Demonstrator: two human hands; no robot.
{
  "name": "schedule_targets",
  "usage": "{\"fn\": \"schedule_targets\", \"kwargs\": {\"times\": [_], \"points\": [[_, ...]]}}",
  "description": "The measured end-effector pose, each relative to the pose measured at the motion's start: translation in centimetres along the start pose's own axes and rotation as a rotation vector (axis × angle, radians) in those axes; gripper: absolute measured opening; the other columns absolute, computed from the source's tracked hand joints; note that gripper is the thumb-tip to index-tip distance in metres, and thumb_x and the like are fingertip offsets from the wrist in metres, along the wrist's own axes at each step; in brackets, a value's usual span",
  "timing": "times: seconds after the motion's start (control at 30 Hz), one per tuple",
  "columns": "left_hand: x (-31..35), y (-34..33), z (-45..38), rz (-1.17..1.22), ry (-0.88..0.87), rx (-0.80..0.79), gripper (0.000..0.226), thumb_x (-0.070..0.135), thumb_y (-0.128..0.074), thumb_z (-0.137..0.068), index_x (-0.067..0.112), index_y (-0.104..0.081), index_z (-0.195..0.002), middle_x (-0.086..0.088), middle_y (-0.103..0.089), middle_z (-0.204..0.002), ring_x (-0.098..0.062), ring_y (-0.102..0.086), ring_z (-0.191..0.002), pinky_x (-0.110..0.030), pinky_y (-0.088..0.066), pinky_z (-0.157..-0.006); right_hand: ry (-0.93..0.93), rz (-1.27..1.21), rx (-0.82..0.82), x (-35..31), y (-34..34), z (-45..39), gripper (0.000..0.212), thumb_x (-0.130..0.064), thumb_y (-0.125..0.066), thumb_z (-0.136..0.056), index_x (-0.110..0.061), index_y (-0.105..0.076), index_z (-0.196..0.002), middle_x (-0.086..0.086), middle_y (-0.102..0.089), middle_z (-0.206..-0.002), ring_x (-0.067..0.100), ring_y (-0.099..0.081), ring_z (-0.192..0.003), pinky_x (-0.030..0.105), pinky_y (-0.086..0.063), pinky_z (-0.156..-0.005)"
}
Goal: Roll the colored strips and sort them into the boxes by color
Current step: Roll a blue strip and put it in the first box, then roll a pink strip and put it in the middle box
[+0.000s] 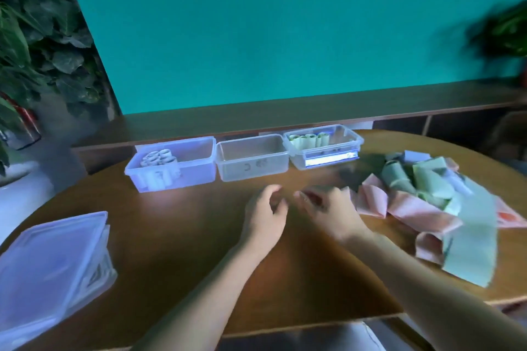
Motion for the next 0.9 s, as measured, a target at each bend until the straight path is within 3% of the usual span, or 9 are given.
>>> {"fn": "schedule_targets", "kwargs": {"times": [0.13, 0.2, 0.3, 0.37, 0.43, 0.5, 0.6, 0.77, 0.9], "points": [[3.7, -4.9, 0.4, 0.036, -0.033, -0.149, 0.030, 0.023, -0.064, -0.097, 0.030, -0.064, -0.126, 0.011, -0.065, -0.128, -0.007, -0.057, -0.116, -0.025, -0.047, -0.103, -0.143, 0.006, 0.183, 4.1, 4.0, 3.3, 0.014, -0.026, -0.064, -0.099, -0.020, -0.072, -0.090, -0.007, -0.066, -0.081, 0.006, -0.054, -0.072, 0.005, -0.036, -0.069], [4.6, -6.9, 0.2, -0.001, -0.047, -0.206, 0.030, 0.029, -0.064, -0.097, 0.033, -0.064, -0.127, 0.013, -0.063, -0.131, -0.008, -0.056, -0.120, -0.026, -0.045, -0.102, -0.292, -0.067, 0.226, 6.8, 4.9, 4.3, 0.011, -0.029, -0.063, -0.099, -0.021, -0.066, -0.092, -0.007, -0.064, -0.077, 0.004, -0.057, -0.065, 0.014, -0.041, -0.064], [4.7, -8.8, -0.7, -0.036, -0.039, -0.236, 0.025, 0.040, -0.065, -0.094, 0.042, -0.067, -0.119, 0.018, -0.070, -0.118, -0.009, -0.064, -0.110, -0.030, -0.052, -0.100, -0.415, -0.195, 0.319, 9.6, 5.6, 4.7, 0.020, -0.032, -0.063, -0.099, -0.015, -0.066, -0.106, -0.002, -0.067, -0.067, 0.005, -0.056, -0.045, 0.026, -0.046, -0.059], [4.5, -9.4, -1.0, -0.032, -0.002, -0.251, 0.017, 0.046, -0.066, -0.092, 0.048, -0.070, -0.108, 0.023, -0.072, -0.105, -0.006, -0.066, -0.101, -0.028, -0.055, -0.092, -0.421, -0.231, 0.343, 9.8, 5.6, 4.6, 0.017, -0.032, -0.063, -0.098, -0.016, -0.067, -0.101, 0.000, -0.065, -0.060, 0.005, -0.054, -0.042, 0.031, -0.049, -0.059], [4.4, -9.5, -1.2, 0.046, 0.027, -0.238, 0.007, 0.043, -0.070, -0.090, 0.048, -0.074, -0.093, 0.025, -0.073, -0.092, -0.003, -0.067, -0.095, -0.026, -0.055, -0.086, -0.418, -0.205, 0.330, 9.5, 5.3, 4.6, 0.020, -0.031, -0.061, -0.098, -0.019, -0.066, -0.082, 0.001, -0.063, -0.056, 0.005, -0.053, -0.042, 0.028, -0.046, -0.057], [4.7, -8.7, -1.1, 0.174, 0.038, -0.187, 0.008, 0.033, -0.073, -0.089, 0.040, -0.077, -0.090, 0.024, -0.074, -0.088, 0.002, -0.067, -0.089, -0.022, -0.055, -0.085, -0.408, -0.160, 0.303, 8.9, 5.1, 4.5, 0.022, -0.028, -0.061, -0.097, -0.020, -0.066, -0.078, 0.001, -0.064, -0.058, 0.006, -0.054, -0.045, 0.026, -0.043, -0.055], [3.9, -6.0, -0.6, 0.357, 0.066, -0.039, 0.016, 0.036, -0.078, -0.086, 0.031, -0.078, -0.101, 0.021, -0.073, -0.096, 0.004, -0.066, -0.092, -0.017, -0.052, -0.082, -0.346, -0.096, 0.272, 8.0, 4.8, 4.1, 0.017, -0.028, -0.062, -0.098, -0.015, -0.072, -0.094, 0.005, -0.068, -0.078, 0.014, -0.063, -0.064, 0.021, -0.042, -0.059], [0.2, -0.6, 0.7, 0.497, 0.151, 0.121, 0.014, 0.021, -0.072, -0.091, 0.028, -0.076, -0.103, 0.013, -0.075, -0.091, -0.010, -0.073, -0.081, -0.029, -0.062, -0.079, -0.145, 0.017, 0.125, 4.0, 2.8, 3.3, 0.021, -0.025, -0.064, -0.099, -0.013, -0.068, -0.115, -0.004, -0.063, -0.098, 0.012, -0.062, -0.083, 0.005, -0.038, -0.066], [-2.7, 3.8, 2.4, 0.420, 0.211, 0.199, 0.021, 0.018, -0.066, -0.096, 0.037, -0.073, -0.097, 0.019, -0.073, -0.083, -0.006, -0.072, -0.080, -0.028, -0.061, -0.083, 0.006, 0.137, -0.017, 0.6, -0.1, 3.2, 0.028, -0.024, -0.060, -0.101, -0.013, -0.062, -0.127, 0.002, -0.060, -0.114, 0.017, -0.062, -0.093, 0.020, -0.049, -0.082]]}}
Point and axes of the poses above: each hand's wrist, its own z-axis away from the middle knuckle, its own y-axis out of the back of the hand, x = y × z, the point moved 10 cm from there along -z, towards the middle knuckle
